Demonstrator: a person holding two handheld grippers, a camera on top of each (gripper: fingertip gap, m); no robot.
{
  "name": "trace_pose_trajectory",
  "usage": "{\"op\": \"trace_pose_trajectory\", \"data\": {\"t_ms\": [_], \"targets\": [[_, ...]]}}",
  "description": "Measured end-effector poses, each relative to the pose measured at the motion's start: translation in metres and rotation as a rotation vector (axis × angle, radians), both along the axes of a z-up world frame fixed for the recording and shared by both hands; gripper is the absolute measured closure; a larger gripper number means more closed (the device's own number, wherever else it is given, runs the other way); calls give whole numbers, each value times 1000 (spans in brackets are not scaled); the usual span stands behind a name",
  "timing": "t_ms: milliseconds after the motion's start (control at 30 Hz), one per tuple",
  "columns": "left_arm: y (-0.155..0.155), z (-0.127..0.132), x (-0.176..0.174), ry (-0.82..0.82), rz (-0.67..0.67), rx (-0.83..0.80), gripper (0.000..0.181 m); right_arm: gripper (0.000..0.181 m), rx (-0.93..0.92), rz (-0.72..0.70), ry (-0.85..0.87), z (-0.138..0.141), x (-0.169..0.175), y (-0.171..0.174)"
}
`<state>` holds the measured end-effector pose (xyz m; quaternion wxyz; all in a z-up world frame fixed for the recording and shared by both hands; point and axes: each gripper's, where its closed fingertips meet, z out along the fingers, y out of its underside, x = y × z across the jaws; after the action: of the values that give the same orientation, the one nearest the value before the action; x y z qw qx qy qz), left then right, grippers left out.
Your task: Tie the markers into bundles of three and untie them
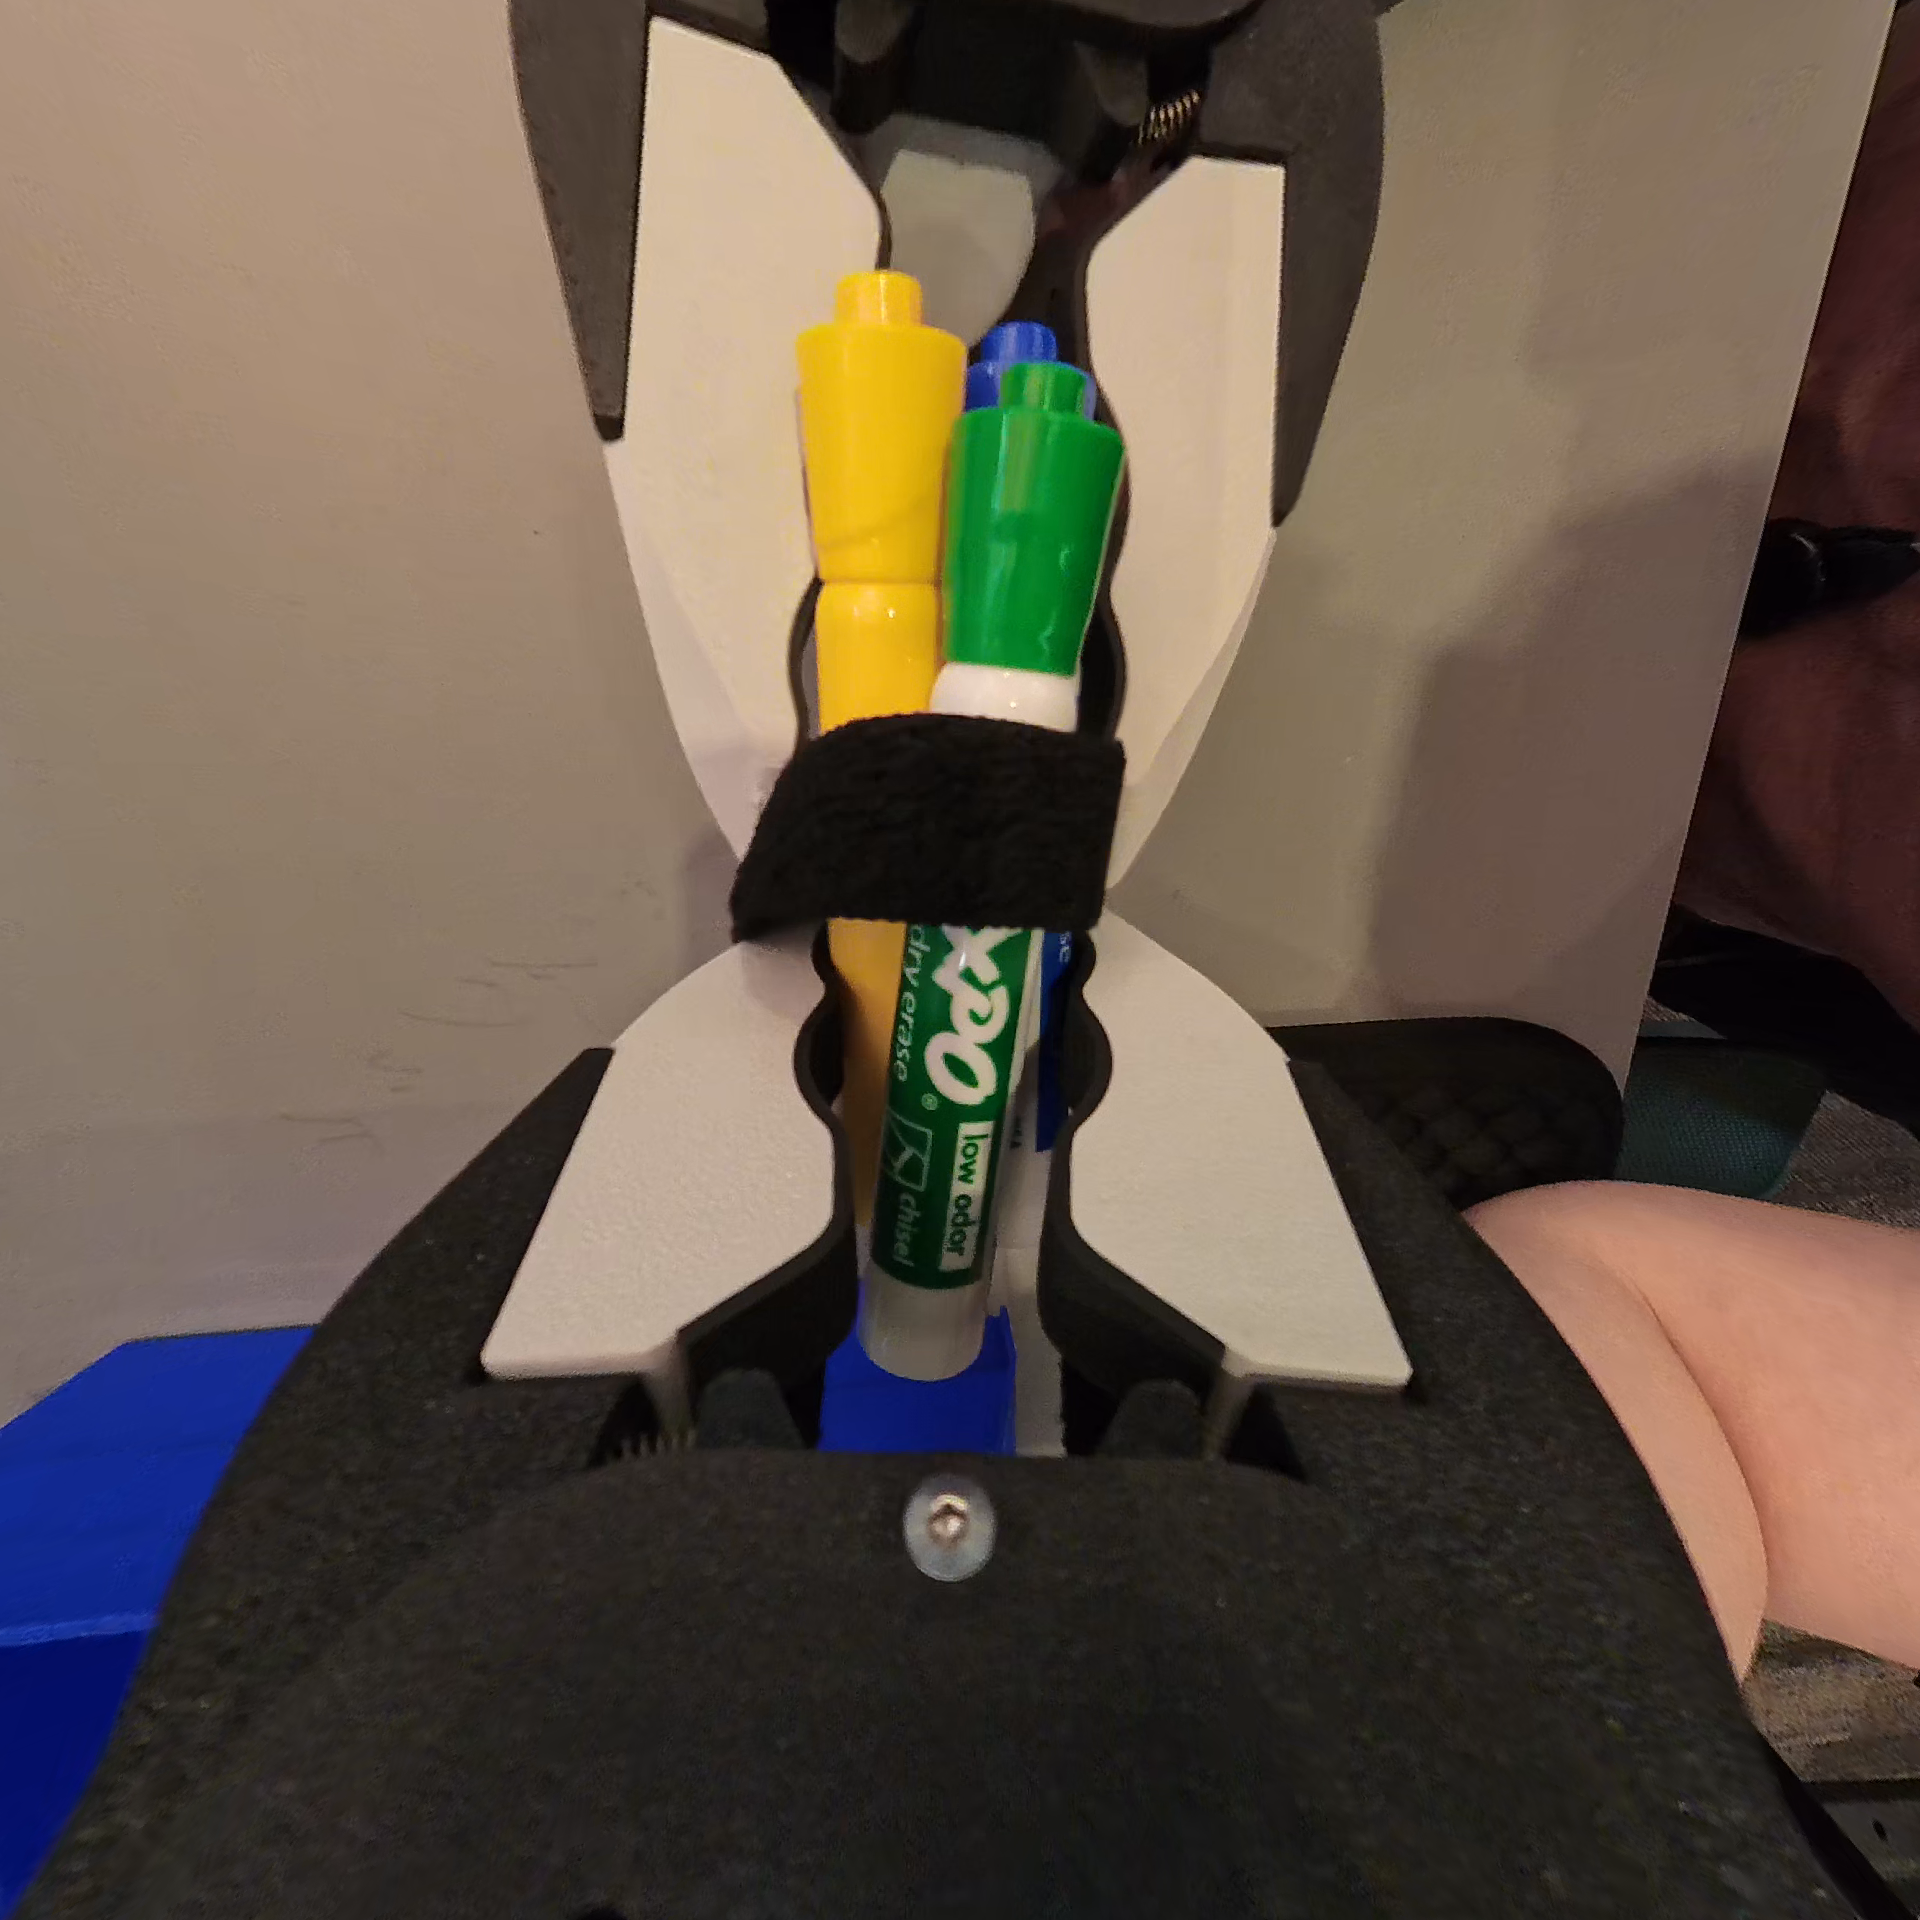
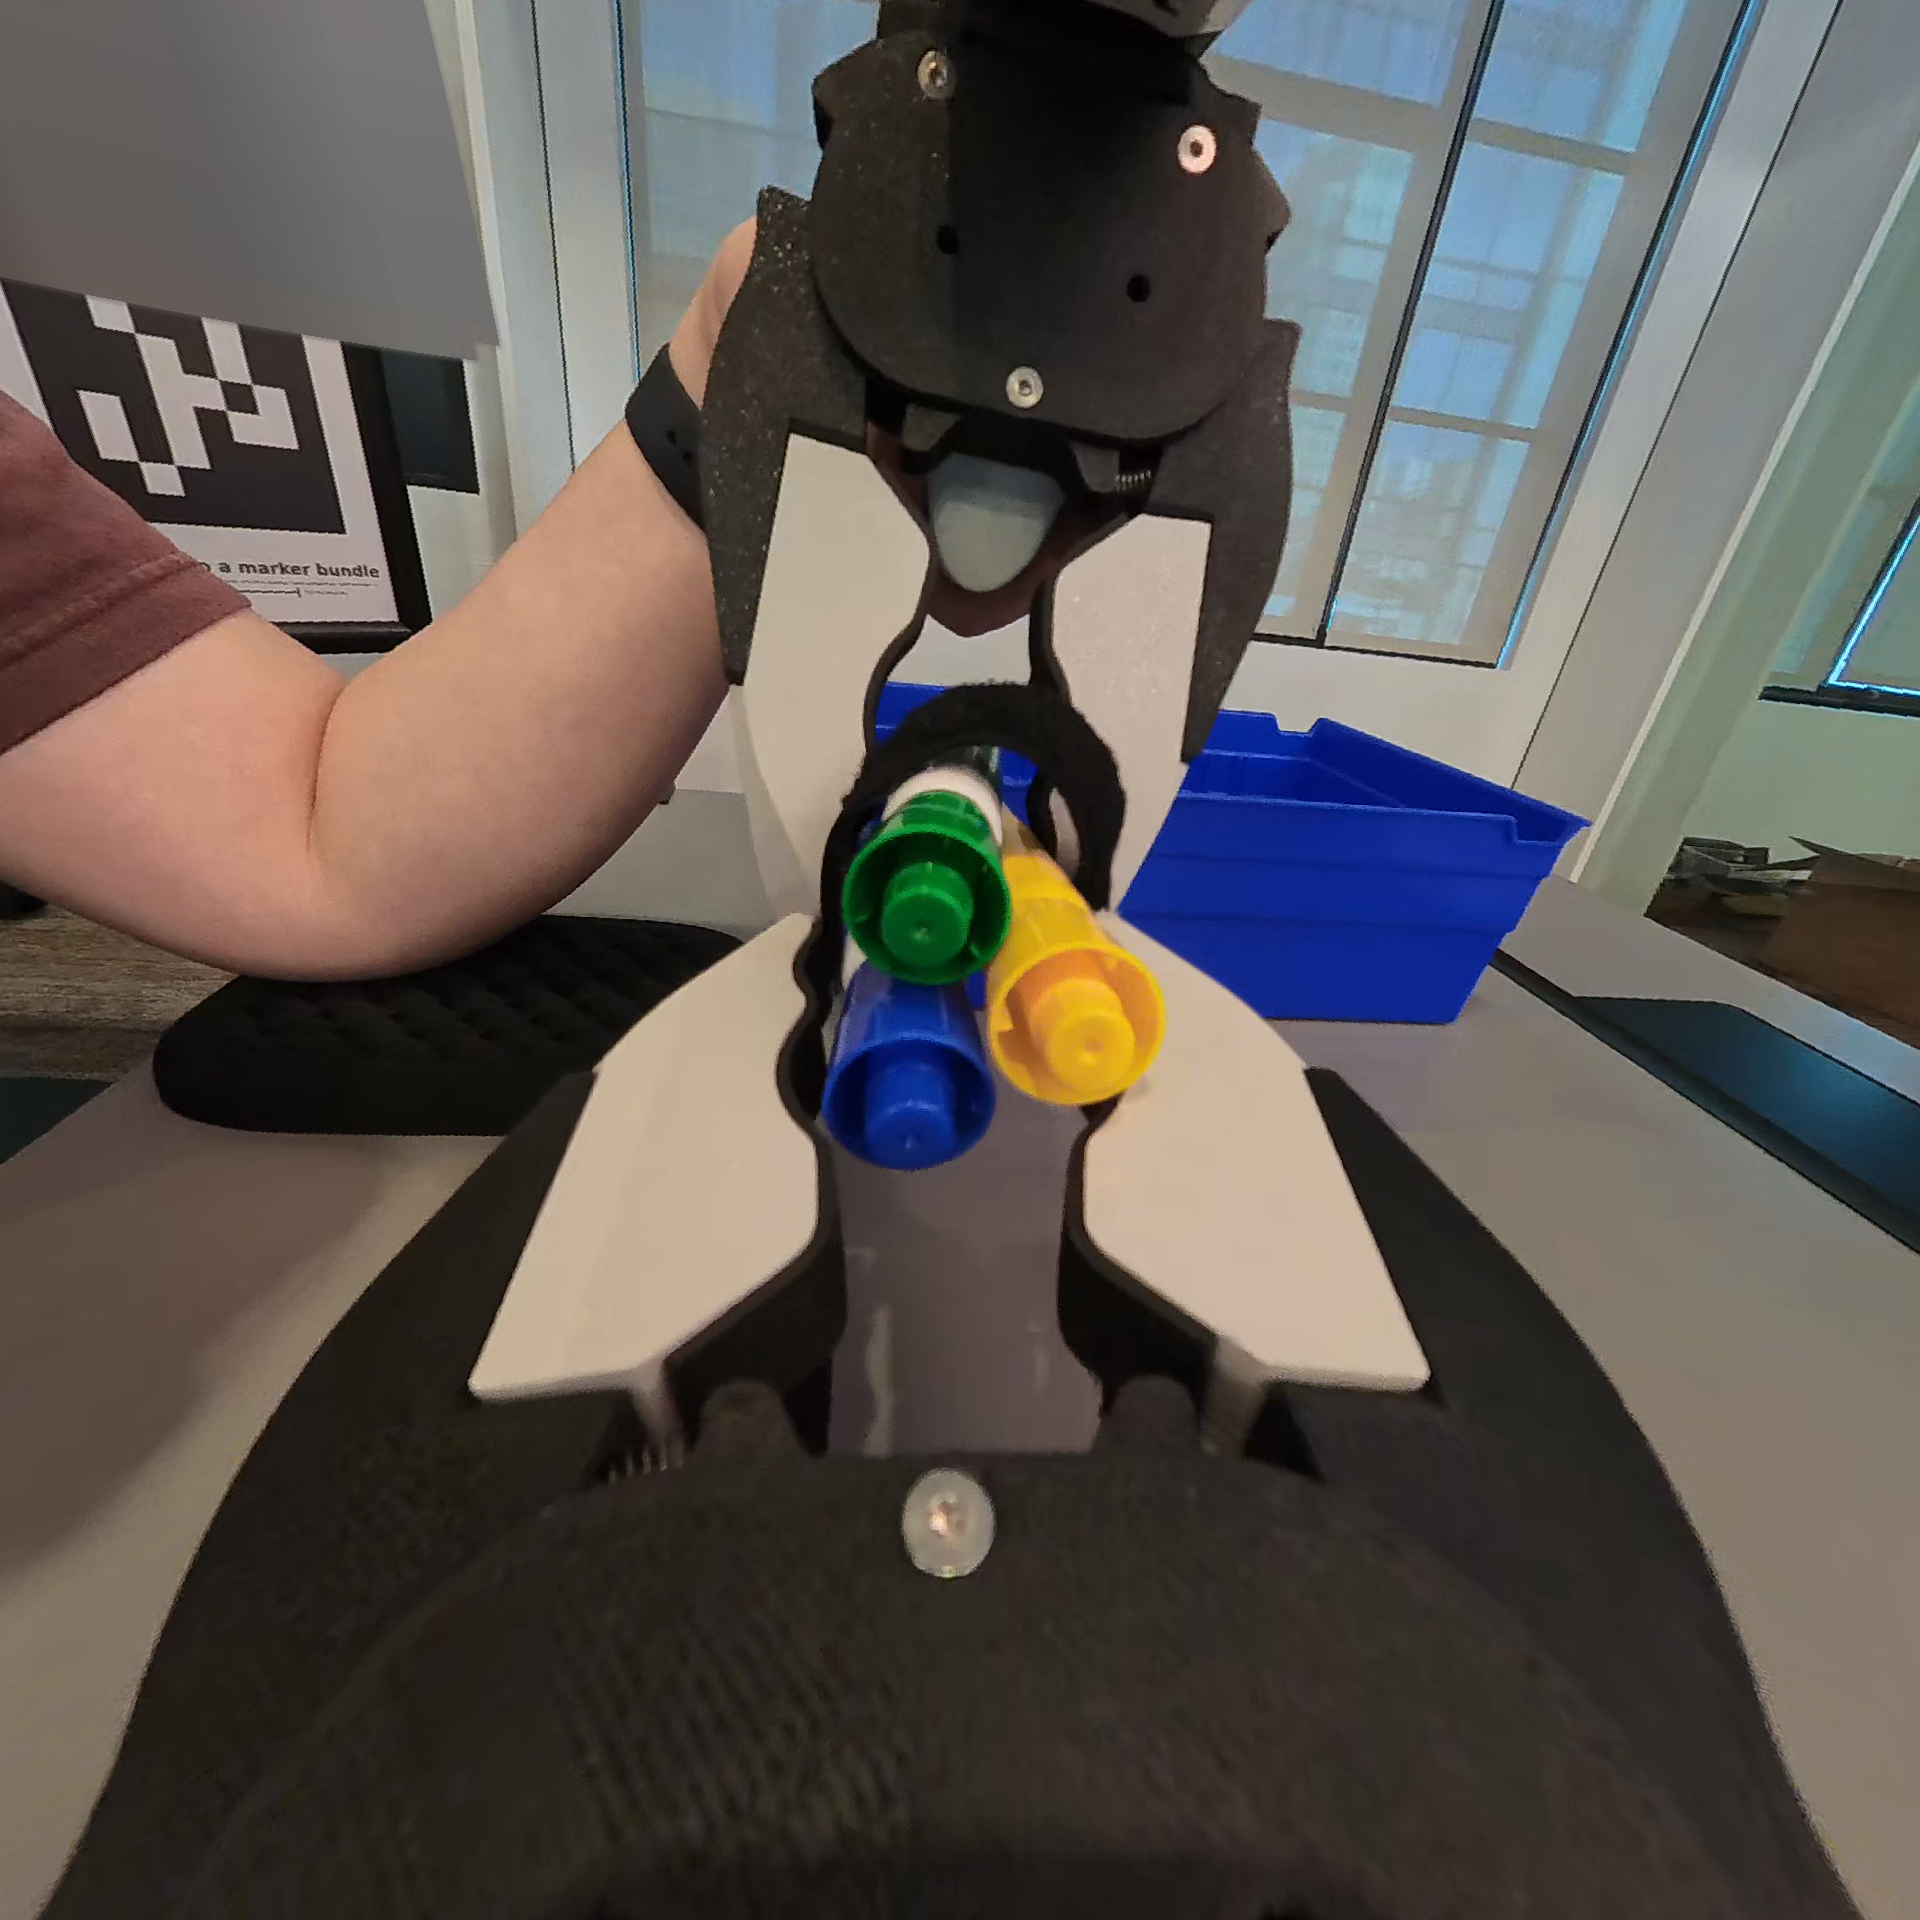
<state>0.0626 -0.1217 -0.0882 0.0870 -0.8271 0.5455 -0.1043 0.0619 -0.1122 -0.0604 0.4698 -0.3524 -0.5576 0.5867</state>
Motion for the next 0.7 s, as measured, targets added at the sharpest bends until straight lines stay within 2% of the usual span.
{"op": "trace_pose_trajectory", "data": {"t_ms": [333,700], "targets": [[1,1,-4,5,14,5,143,145,-14,-9,-43,-4,0,2],[7,4,-6,-9,38,27,143,140,11,-18,-36,-5,-1,-4]]}}
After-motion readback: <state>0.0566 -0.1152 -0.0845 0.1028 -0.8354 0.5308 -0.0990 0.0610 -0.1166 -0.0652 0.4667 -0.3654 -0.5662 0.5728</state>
